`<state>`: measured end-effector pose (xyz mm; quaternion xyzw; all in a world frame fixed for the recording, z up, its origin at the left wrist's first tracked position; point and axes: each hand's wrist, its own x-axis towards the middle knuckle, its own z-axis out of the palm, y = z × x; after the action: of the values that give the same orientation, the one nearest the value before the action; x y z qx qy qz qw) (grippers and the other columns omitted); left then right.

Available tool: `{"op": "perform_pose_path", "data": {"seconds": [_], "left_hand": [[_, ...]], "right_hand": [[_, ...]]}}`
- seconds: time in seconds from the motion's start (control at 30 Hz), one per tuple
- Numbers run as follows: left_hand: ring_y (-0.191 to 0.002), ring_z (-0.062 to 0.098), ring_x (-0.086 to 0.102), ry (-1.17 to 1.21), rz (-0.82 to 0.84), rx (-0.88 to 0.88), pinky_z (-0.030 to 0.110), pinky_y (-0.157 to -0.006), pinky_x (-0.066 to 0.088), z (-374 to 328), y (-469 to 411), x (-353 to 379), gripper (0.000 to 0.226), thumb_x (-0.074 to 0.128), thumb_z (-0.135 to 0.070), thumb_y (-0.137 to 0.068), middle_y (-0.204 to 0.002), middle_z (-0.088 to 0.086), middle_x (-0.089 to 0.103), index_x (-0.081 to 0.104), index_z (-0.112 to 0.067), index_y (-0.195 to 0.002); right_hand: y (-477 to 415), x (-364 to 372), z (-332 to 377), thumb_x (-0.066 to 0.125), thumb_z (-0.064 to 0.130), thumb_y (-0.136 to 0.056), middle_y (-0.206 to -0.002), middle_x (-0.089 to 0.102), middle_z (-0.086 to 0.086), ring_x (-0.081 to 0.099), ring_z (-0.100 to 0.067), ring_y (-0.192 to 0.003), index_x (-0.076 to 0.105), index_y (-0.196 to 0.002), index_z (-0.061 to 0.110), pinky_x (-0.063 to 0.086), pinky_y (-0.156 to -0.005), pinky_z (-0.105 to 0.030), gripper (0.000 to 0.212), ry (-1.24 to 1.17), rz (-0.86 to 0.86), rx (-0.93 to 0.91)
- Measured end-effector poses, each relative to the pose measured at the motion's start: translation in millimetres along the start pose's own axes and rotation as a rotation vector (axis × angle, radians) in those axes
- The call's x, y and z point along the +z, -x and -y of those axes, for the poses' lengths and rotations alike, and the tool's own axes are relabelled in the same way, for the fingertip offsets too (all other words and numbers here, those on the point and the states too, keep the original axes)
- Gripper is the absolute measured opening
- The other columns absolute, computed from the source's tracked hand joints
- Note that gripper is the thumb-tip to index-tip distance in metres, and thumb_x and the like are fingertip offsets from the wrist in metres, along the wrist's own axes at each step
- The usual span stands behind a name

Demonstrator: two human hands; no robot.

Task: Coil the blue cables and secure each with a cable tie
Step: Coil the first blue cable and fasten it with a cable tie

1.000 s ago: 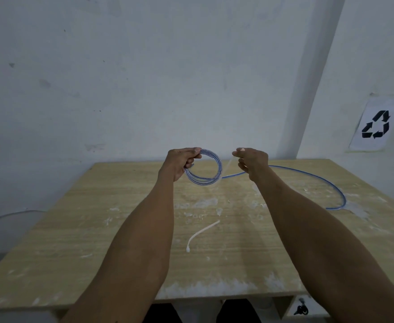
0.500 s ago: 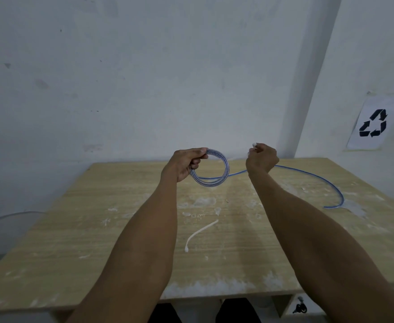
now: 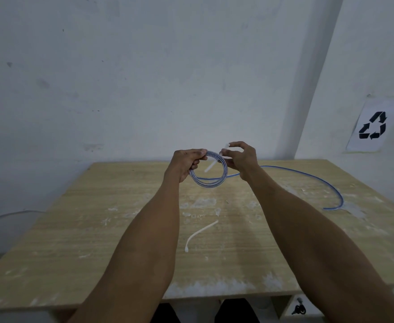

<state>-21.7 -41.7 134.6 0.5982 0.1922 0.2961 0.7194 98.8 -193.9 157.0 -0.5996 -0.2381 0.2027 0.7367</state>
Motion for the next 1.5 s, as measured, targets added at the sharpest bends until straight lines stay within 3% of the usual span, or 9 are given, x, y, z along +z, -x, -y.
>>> {"op": "perform_pose_path", "data": {"seconds": [0.17, 0.33, 0.47, 0.57, 0.67, 0.83, 1.2, 1.37, 1.5], "left_hand": [[-0.052, 0.008, 0.043, 0.016, -0.041, 0.031, 0.019, -0.049, 0.033, 2.8, 0.4, 2.7, 0.01, 0.073, -0.005, -0.089, -0.079, 0.013, 0.075, 0.076, 0.001, -0.097], [-0.053, 0.01, 0.045, 0.023, -0.065, 0.065, 0.021, -0.05, 0.035, -1.1, 0.0, -0.5, 0.012, 0.072, -0.004, -0.09, -0.079, 0.014, 0.075, 0.077, 0.001, -0.1], [-0.055, 0.011, 0.046, 0.011, -0.077, 0.078, 0.021, -0.051, 0.036, -3.0, 0.6, -3.9, 0.009, 0.071, -0.004, -0.09, -0.079, 0.013, 0.075, 0.077, -0.002, -0.097], [-0.056, 0.011, 0.045, -0.002, -0.065, 0.086, 0.02, -0.05, 0.037, -1.7, 1.6, -3.8, 0.013, 0.072, -0.005, -0.09, -0.08, 0.012, 0.075, 0.077, 0.001, -0.101], [-0.055, 0.01, 0.047, -0.001, -0.058, 0.085, 0.019, -0.05, 0.036, -1.2, 3.3, -2.8, 0.018, 0.072, -0.007, -0.09, -0.087, 0.017, 0.075, 0.076, 0.002, -0.105], [-0.053, 0.007, 0.05, -0.008, -0.044, 0.061, 0.019, -0.049, 0.036, -3.7, 5.8, 0.5, 0.009, 0.072, -0.006, -0.09, -0.089, 0.017, 0.076, 0.077, -0.004, -0.098], [-0.054, 0.013, 0.048, -0.07, -0.117, 0.071, 0.02, -0.042, 0.032, -4.5, 2.5, 4.0, 0.006, 0.071, -0.004, -0.087, -0.086, 0.019, 0.072, 0.076, -0.002, -0.09], [-0.054, 0.011, 0.045, -0.012, -0.199, 0.082, 0.019, -0.043, 0.032, -2.6, 0.9, 0.0, 0.007, 0.071, -0.002, -0.086, -0.093, 0.024, 0.073, 0.077, -0.001, -0.089], [-0.054, 0.012, 0.045, 0.002, -0.226, 0.079, 0.02, -0.042, 0.032, -4.5, 1.0, -1.6, 0.007, 0.073, -0.004, -0.084, -0.082, 0.018, 0.068, 0.078, -0.005, -0.089]], "right_hand": [[0.2, 6.3, 0.4, 0.066, -0.004, -0.092, -0.086, 0.07, -0.027, 0.072, -0.03, -0.063, 0.066, -0.115, -0.007, 0.063, -0.066, -0.032, 0.023, 0.009, 0.1, 0.015], [3.8, 10.9, 4.1, 0.052, -0.013, -0.09, -0.096, 0.067, -0.032, 0.071, -0.039, -0.091, 0.06, -0.124, -0.011, 0.061, -0.085, -0.034, 0.035, -0.156, 0.283, 0.08], [4.5, 11.2, 0.2, 0.072, -0.016, -0.079, -0.104, 0.073, -0.023, 0.071, -0.029, -0.094, 0.058, -0.132, 0.001, 0.057, -0.088, -0.033, 0.057, -0.019, 0.397, 0.0], [6.5, 15.1, 0.4, 0.087, 0.005, -0.074, -0.108, 0.076, -0.015, 0.073, -0.02, -0.09, 0.063, -0.127, 0.009, 0.059, -0.079, -0.031, 0.058, 0.117, 0.33, -0.082], [4.7, 18.1, -0.6, 0.087, 0.029, -0.079, -0.101, 0.077, -0.011, 0.073, -0.019, -0.089, 0.072, -0.116, 0.012, 0.059, -0.084, -0.037, 0.044, 0.151, 0.217, -0.117], [-2.1, 17.4, -2.6, 0.08, 0.016, -0.086, -0.093, 0.073, -0.016, 0.07, -0.028, -0.085, 0.074, -0.102, 0.003, 0.061, -0.084, -0.041, 0.022, 0.056, 0.167, -0.132], [-3.7, 20.0, -2.6, 0.081, 0.012, -0.084, -0.095, 0.076, -0.018, 0.073, -0.023, -0.077, 0.072, -0.114, 0.001, 0.06, -0.073, -0.031, 0.033, 0.15, 0.163, -0.196], [-4.5, 25.6, 0.9, 0.079, 0.011, -0.086, -0.099, 0.077, -0.01, 0.073, -0.008, -0.083, 0.077, -0.108, 0.001, 0.053, -0.072, -0.016, 0.025, 0.186, 0.154, -0.275], [0.0, 31.1, 3.0, 0.067, 0.028, -0.097, -0.099, 0.078, 0.001, 0.071, -0.001, -0.093, 0.08, -0.1, 0.006, 0.052, -0.076, -0.012, 0.026, 0.223, 0.182, -0.267]]}}
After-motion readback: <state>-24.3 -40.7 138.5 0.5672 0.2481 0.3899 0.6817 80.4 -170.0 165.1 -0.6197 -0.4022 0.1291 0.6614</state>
